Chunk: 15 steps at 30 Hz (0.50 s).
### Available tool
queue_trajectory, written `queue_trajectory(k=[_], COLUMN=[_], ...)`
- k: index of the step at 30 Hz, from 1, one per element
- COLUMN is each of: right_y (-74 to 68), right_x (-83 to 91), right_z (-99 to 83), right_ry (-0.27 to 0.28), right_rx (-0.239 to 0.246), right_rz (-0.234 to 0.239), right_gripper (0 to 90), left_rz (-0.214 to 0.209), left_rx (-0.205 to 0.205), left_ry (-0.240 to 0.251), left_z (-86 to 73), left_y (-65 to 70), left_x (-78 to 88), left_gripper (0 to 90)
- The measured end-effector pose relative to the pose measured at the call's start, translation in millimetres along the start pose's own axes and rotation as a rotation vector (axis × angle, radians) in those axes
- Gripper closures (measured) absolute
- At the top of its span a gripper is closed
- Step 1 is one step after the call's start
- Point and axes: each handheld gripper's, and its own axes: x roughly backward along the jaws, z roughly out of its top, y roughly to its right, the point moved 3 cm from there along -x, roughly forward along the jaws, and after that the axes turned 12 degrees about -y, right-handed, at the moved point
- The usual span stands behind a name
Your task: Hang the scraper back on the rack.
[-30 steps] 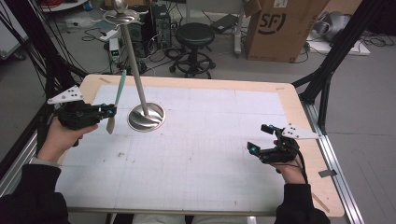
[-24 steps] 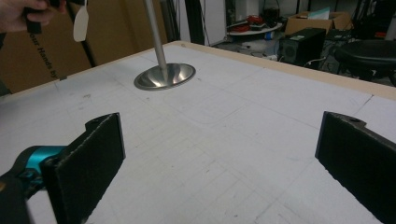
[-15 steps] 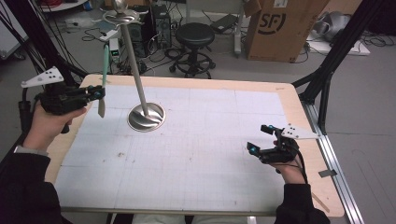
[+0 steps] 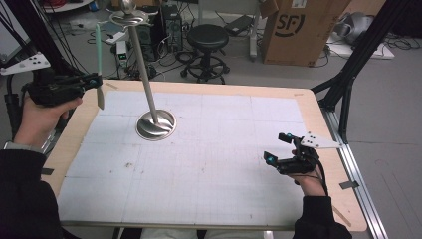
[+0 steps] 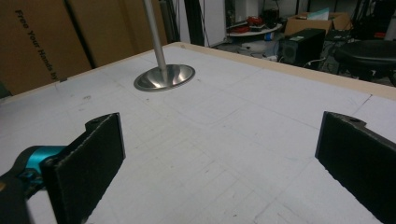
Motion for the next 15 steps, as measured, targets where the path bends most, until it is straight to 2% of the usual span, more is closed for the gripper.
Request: queue_trajectory(k=[4, 6, 15], right_y=[0.3, 0.0, 0.1], right_x=[0.2, 0.1, 0.2], right_z=[-0.4, -0.2, -0.2], right_ry=[-0.002, 0.000, -0.001], right_rx=[0.002, 0.001, 0.003], right_rz=[-0.001, 0.000, 0.000], right_gripper=[0.2, 0.2, 0.2], left_rz=[0.008, 0.013, 0.030], left_rx=[-0.006, 0.003, 0.014], left_ry=[0.032, 0.040, 0.021], left_z=[4.1, 4.8, 2.8], left_y=[1.6, 0.4, -5.4], left_x=[1.1, 1.2, -1.8], left_gripper=[80.2, 80.2, 80.1])
